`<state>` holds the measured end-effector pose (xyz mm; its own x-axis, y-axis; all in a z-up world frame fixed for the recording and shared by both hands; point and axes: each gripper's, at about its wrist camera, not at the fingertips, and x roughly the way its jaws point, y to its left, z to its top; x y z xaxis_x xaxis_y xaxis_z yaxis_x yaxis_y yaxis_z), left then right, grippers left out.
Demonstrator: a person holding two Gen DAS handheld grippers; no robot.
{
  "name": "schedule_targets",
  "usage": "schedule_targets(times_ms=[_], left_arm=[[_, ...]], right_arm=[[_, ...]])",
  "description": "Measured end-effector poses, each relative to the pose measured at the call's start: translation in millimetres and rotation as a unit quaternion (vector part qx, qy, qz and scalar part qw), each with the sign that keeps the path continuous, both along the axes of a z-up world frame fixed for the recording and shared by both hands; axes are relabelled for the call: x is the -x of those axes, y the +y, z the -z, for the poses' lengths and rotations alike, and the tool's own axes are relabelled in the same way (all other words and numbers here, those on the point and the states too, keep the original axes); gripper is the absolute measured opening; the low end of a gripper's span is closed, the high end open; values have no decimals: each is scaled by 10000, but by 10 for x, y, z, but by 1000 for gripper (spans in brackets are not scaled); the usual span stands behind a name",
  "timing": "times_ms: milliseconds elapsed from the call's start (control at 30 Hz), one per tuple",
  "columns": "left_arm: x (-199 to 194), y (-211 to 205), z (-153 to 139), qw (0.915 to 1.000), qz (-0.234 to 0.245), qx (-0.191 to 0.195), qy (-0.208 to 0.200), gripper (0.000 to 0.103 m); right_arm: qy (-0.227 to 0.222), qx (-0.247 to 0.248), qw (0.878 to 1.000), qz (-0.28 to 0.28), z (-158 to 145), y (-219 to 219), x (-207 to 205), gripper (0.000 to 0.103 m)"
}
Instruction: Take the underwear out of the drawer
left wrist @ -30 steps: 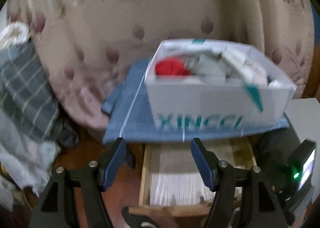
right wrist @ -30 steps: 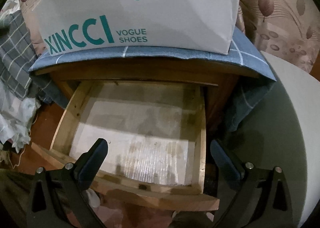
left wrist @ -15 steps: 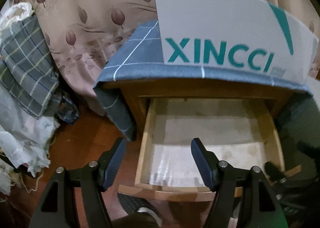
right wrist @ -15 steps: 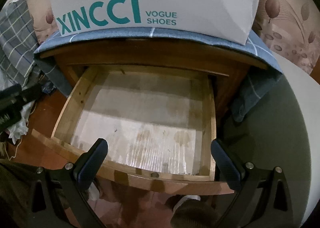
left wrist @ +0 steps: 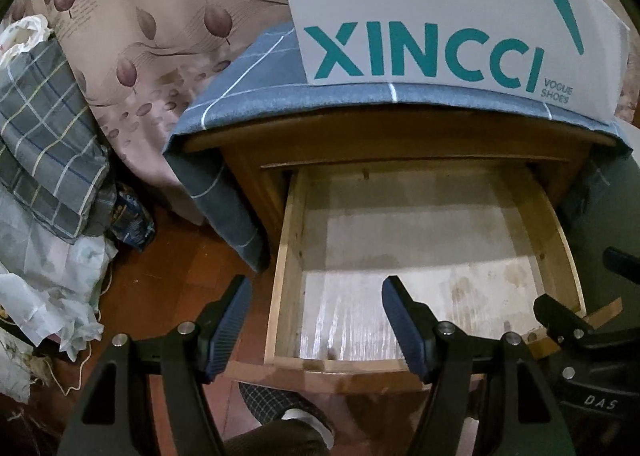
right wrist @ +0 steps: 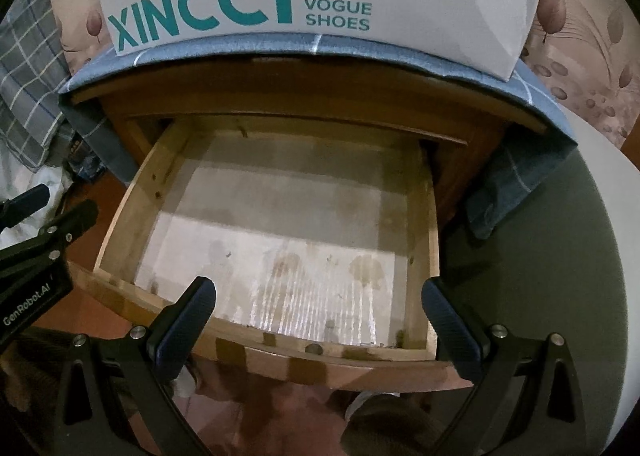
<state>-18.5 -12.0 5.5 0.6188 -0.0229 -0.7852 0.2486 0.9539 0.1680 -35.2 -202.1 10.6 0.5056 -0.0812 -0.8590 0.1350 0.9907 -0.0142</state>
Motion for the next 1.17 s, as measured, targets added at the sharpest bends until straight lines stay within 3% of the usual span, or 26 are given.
schedule_targets(times_ms=[600, 1167], left_arm=[[-43, 38, 27, 9998, -161, 58, 119, 69], [0, 1, 15, 9999, 49, 87, 115, 69]], right_arm=[[29, 231, 9997, -98, 52, 59, -14, 102], [102, 238, 9996, -100, 74, 71, -24, 102]])
